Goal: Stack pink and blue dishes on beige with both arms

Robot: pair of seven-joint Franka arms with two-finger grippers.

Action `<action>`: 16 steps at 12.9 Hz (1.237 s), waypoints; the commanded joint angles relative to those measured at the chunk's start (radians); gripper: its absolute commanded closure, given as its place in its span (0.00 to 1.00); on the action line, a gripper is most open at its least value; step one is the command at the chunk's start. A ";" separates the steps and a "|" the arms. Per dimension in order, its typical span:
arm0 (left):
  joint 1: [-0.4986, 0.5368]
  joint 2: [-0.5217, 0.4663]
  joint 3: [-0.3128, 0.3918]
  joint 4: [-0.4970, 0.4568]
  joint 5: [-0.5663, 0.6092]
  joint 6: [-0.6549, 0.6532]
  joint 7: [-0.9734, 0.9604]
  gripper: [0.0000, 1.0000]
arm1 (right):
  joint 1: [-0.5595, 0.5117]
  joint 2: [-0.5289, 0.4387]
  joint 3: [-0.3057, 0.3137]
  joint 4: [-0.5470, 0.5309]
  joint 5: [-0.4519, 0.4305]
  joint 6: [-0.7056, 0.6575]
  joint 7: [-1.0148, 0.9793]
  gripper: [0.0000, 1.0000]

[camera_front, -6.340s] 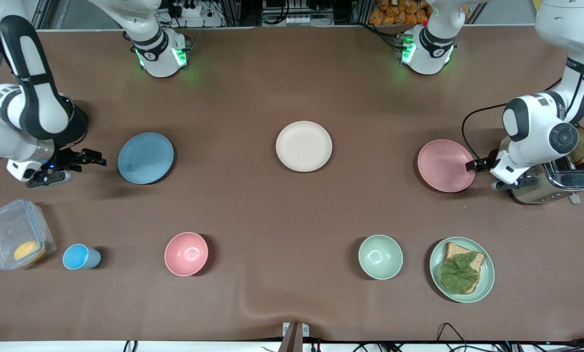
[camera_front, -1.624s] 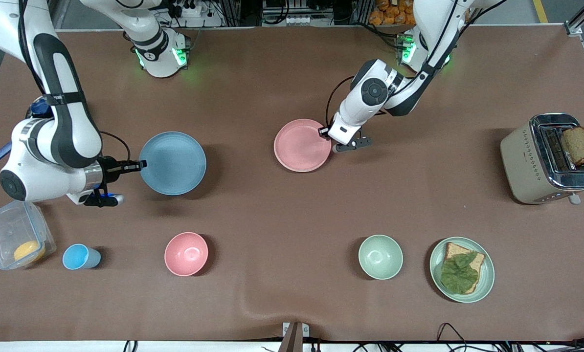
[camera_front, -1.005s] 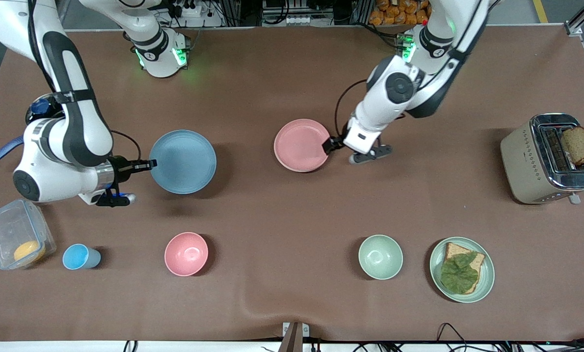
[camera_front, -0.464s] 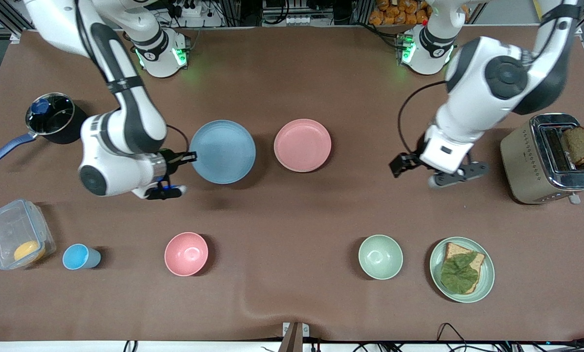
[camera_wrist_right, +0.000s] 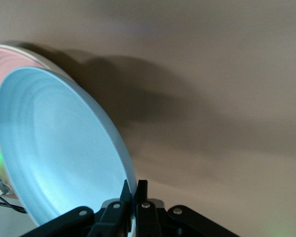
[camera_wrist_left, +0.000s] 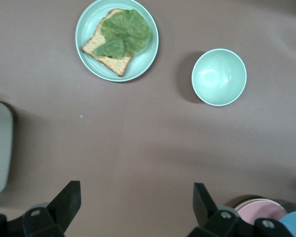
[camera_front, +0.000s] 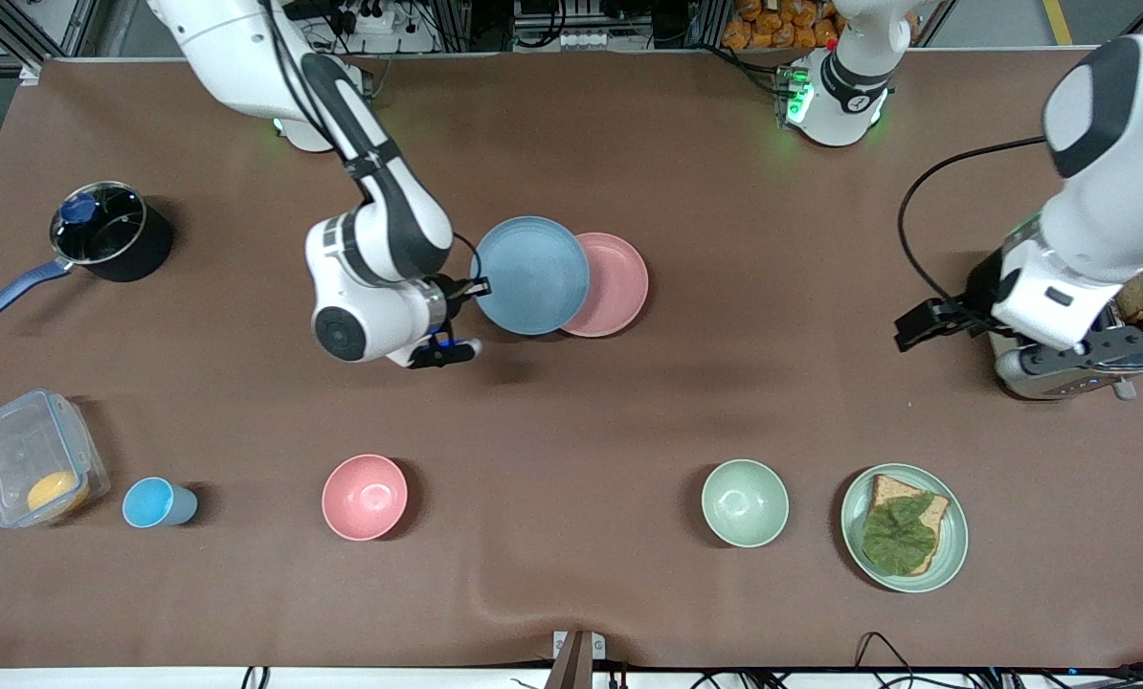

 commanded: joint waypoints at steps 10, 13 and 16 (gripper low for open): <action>-0.008 -0.007 -0.035 0.170 0.072 -0.212 0.014 0.00 | 0.108 0.140 -0.011 0.150 0.131 0.052 0.005 1.00; -0.008 -0.060 -0.056 0.171 0.052 -0.246 0.019 0.00 | 0.116 0.149 -0.011 0.150 0.133 0.077 0.005 1.00; -0.205 -0.074 0.126 0.167 0.053 -0.256 0.020 0.00 | 0.125 0.157 -0.011 0.150 0.140 0.081 0.005 0.92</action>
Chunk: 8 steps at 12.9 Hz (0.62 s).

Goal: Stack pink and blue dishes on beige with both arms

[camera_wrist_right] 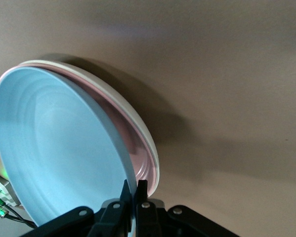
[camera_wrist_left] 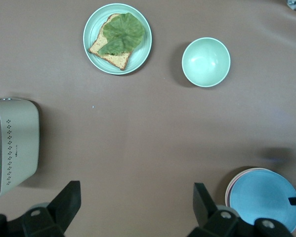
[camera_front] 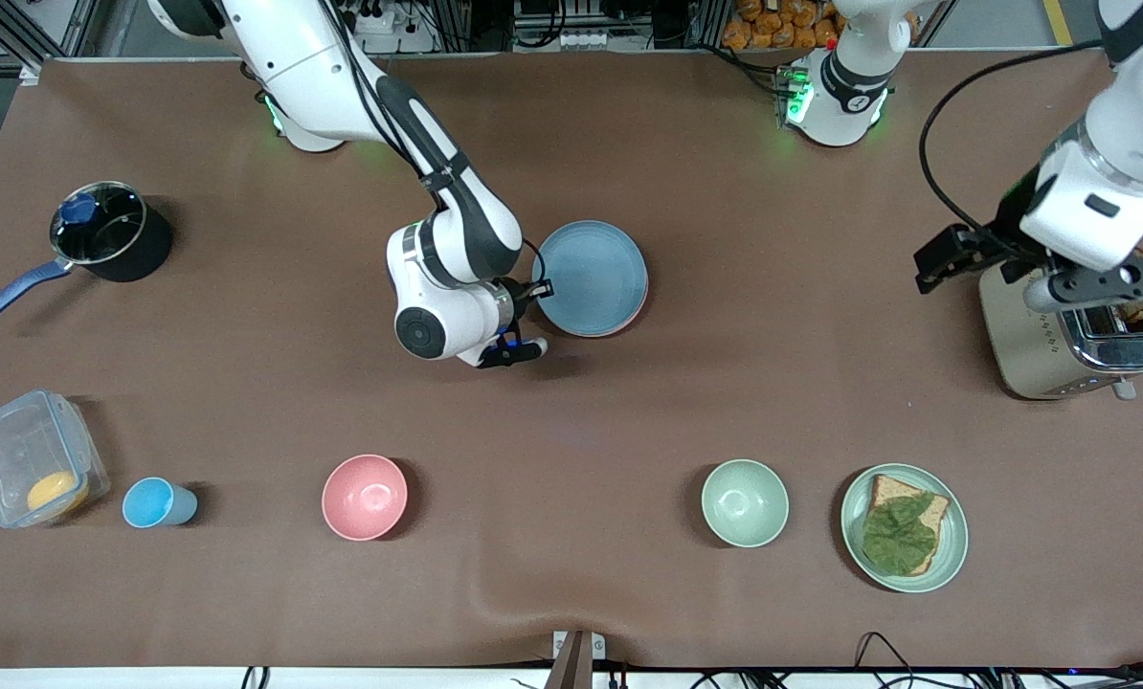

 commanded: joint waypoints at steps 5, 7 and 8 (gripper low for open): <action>-0.139 -0.021 0.188 -0.011 -0.007 -0.022 0.043 0.00 | 0.020 0.021 -0.012 0.033 0.043 0.004 0.003 0.00; -0.164 -0.021 0.226 -0.011 -0.008 -0.022 0.043 0.00 | 0.006 0.019 -0.012 0.042 0.042 -0.005 -0.004 0.00; -0.181 -0.023 0.253 -0.011 -0.010 -0.024 0.043 0.00 | -0.005 0.013 -0.015 0.047 0.040 -0.010 -0.008 0.00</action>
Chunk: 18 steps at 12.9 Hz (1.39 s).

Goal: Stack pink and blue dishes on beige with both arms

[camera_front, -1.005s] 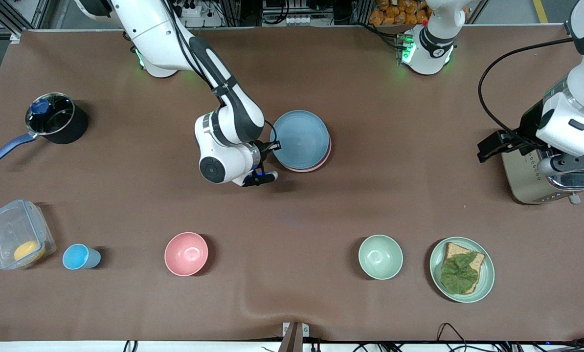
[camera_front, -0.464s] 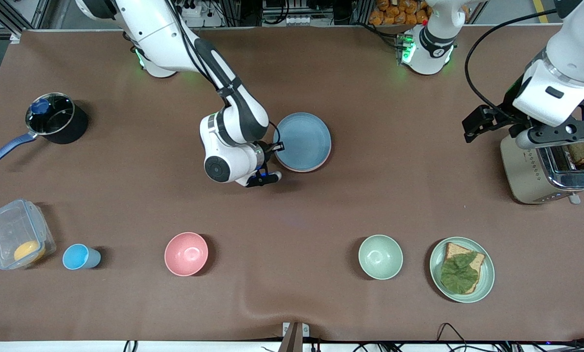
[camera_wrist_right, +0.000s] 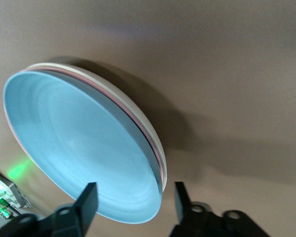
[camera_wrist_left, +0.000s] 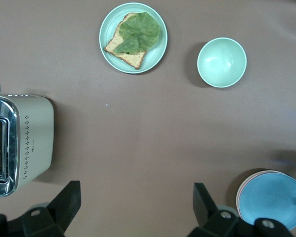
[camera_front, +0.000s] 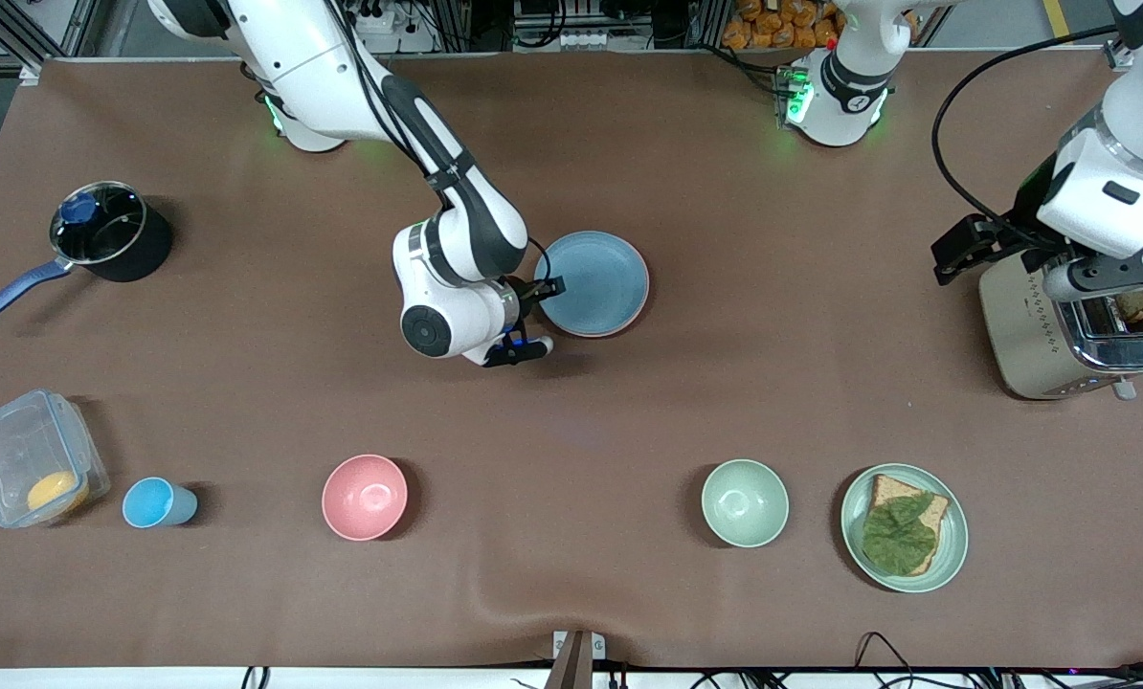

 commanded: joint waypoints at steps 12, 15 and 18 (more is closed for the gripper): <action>-0.034 -0.022 0.139 -0.008 -0.054 -0.054 0.246 0.00 | -0.408 -0.047 -0.020 0.256 -0.329 -0.438 -0.015 0.00; -0.034 -0.022 0.150 -0.004 -0.054 -0.054 0.265 0.00 | -0.456 -0.101 -0.020 0.263 -0.454 -0.450 -0.016 0.00; -0.034 -0.022 0.148 -0.005 -0.053 -0.069 0.240 0.00 | -0.464 -0.167 -0.020 0.260 -0.608 -0.435 -0.013 0.00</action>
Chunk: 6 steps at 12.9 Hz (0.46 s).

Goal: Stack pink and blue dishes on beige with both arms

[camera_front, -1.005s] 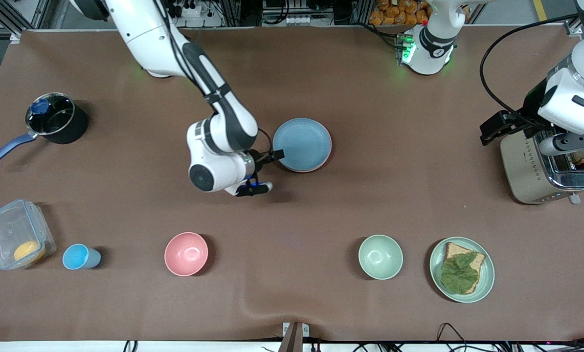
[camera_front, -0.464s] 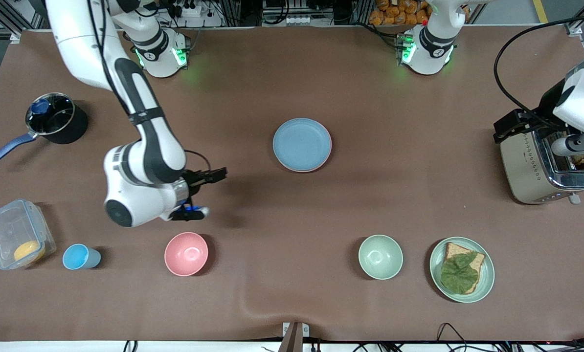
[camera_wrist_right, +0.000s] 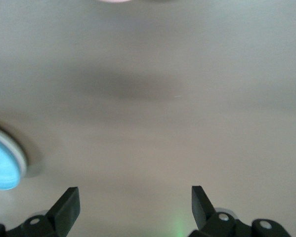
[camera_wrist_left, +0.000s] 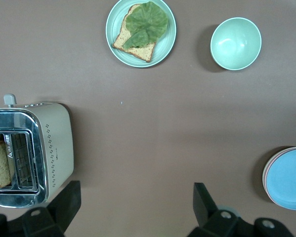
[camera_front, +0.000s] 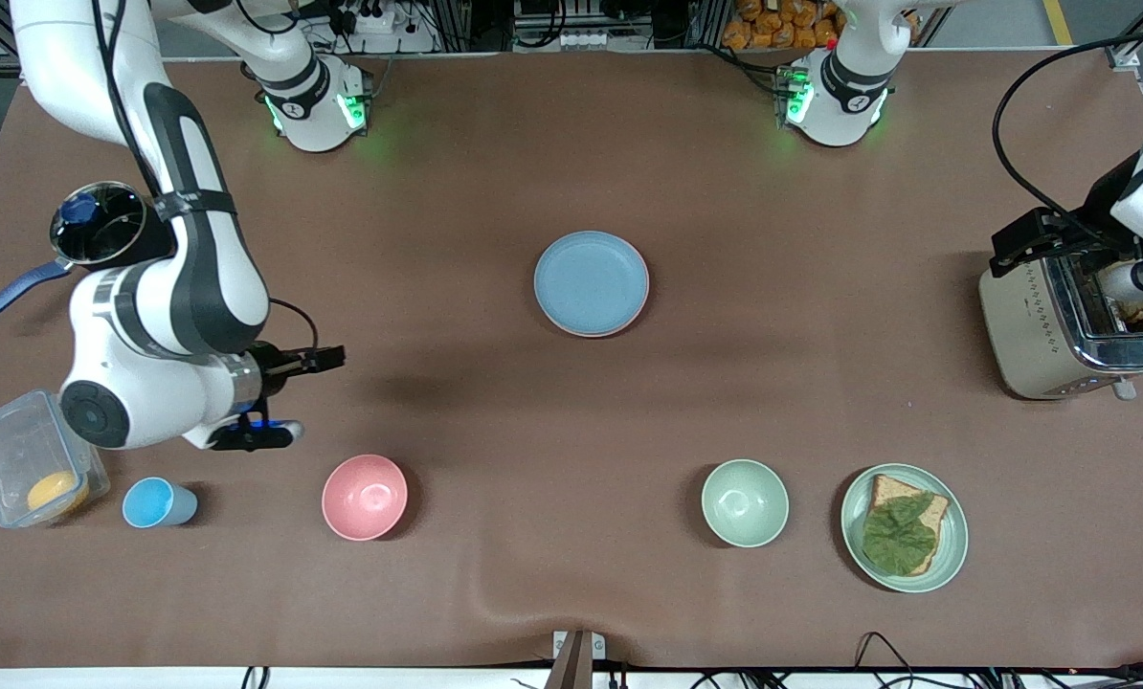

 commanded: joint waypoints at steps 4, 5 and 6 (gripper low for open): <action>-0.007 -0.017 0.009 0.000 -0.017 -0.037 -0.028 0.00 | -0.057 -0.221 0.016 -0.074 -0.150 0.038 0.006 0.00; -0.009 -0.018 0.009 0.000 -0.015 -0.037 -0.033 0.00 | -0.080 -0.273 0.017 -0.111 -0.147 0.038 0.006 0.00; -0.007 -0.020 0.009 0.000 -0.012 -0.039 -0.033 0.00 | -0.100 -0.329 0.019 -0.152 -0.147 0.049 0.006 0.00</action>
